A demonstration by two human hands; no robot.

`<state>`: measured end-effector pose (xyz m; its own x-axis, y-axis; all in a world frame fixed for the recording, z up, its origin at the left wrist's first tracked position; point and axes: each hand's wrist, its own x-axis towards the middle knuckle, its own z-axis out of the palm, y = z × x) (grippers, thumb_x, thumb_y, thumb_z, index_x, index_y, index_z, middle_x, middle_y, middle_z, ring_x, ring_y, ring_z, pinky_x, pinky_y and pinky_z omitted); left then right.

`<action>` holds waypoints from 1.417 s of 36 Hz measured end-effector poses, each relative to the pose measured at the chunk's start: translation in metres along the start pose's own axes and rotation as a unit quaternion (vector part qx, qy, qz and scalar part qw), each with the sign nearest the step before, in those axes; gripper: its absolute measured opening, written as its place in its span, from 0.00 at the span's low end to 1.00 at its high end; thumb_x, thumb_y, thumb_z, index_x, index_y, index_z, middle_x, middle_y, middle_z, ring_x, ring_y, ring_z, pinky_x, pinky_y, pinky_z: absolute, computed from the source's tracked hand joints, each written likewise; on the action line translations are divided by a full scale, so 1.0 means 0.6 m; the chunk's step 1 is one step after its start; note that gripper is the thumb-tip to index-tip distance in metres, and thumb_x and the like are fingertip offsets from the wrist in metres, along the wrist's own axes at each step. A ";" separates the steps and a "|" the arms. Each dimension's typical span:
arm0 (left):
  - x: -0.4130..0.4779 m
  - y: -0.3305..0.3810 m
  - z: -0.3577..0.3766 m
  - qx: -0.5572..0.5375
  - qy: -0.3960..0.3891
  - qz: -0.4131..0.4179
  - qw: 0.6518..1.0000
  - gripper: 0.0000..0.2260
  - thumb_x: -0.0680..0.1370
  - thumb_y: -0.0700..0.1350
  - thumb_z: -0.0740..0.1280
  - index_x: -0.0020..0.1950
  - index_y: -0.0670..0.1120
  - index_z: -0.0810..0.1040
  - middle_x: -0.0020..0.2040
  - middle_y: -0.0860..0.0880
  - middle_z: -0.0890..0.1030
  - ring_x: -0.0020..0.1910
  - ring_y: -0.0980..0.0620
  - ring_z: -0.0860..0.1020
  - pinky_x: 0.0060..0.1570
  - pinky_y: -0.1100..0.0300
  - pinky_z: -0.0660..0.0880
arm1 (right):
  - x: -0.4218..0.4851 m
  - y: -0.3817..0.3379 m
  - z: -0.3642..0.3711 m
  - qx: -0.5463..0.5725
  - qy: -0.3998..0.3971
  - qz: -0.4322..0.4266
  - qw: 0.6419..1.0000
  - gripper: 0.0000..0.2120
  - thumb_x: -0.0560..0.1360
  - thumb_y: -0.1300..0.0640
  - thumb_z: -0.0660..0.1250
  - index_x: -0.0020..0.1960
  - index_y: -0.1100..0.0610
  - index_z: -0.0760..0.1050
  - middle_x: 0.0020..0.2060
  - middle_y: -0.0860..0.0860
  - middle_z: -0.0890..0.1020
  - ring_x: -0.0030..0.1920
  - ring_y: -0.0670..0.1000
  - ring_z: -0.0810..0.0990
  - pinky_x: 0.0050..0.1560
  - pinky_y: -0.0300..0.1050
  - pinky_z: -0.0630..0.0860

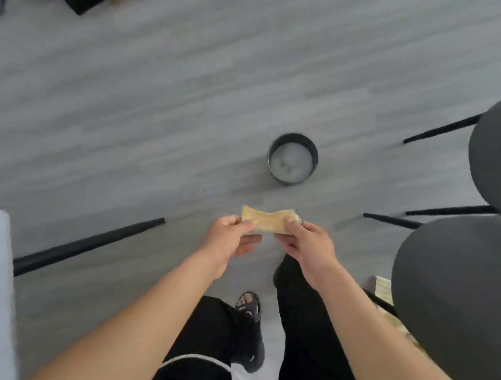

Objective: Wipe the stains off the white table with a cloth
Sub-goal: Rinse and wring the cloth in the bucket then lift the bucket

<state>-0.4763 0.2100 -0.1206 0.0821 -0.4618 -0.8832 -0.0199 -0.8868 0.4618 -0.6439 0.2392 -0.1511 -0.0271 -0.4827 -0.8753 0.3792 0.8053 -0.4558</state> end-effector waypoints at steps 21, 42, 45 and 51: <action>0.733 -0.026 0.136 0.307 0.016 0.270 0.912 0.12 0.73 0.42 0.75 0.39 0.48 0.72 0.34 0.54 0.77 0.34 0.53 0.75 0.39 0.54 0.74 | 0.682 0.008 -0.060 -0.270 0.124 -0.171 0.939 0.15 0.70 0.63 0.74 0.54 0.56 0.73 0.44 0.48 0.77 0.42 0.48 0.75 0.39 0.42 0.71; 1.051 0.033 0.157 0.655 -0.049 0.681 0.323 0.10 0.74 0.47 0.63 0.33 0.48 0.75 0.29 0.47 0.76 0.35 0.44 0.76 0.75 0.43 0.65 | 1.040 0.045 -0.039 -0.927 0.006 -0.139 0.347 0.26 0.81 0.55 0.62 0.77 0.58 0.63 0.76 0.61 0.63 0.74 0.63 0.65 0.71 0.58 0.65; 1.044 0.028 0.152 0.668 -0.025 0.691 0.274 0.10 0.73 0.45 0.64 0.32 0.46 0.76 0.28 0.45 0.75 0.32 0.42 0.77 0.73 0.40 0.67 | 1.039 0.052 -0.032 -0.913 -0.051 -0.077 0.398 0.22 0.81 0.53 0.63 0.73 0.56 0.70 0.72 0.56 0.72 0.71 0.61 0.70 0.72 0.56 0.67; 1.033 0.013 0.146 0.608 -0.134 0.753 0.210 0.11 0.76 0.42 0.62 0.33 0.46 0.72 0.28 0.46 0.74 0.28 0.43 0.75 0.36 0.53 0.78 | 1.050 0.053 -0.028 -0.879 0.039 -0.151 0.450 0.15 0.81 0.62 0.59 0.67 0.58 0.75 0.66 0.56 0.78 0.66 0.58 0.76 0.64 0.52 0.72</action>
<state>-0.5128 -0.0852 -0.6716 -0.9869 -0.0767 0.1422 -0.0752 0.9970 0.0158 -0.6647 -0.0337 -0.7199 0.1097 -0.7031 -0.7026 -0.9690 -0.2331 0.0820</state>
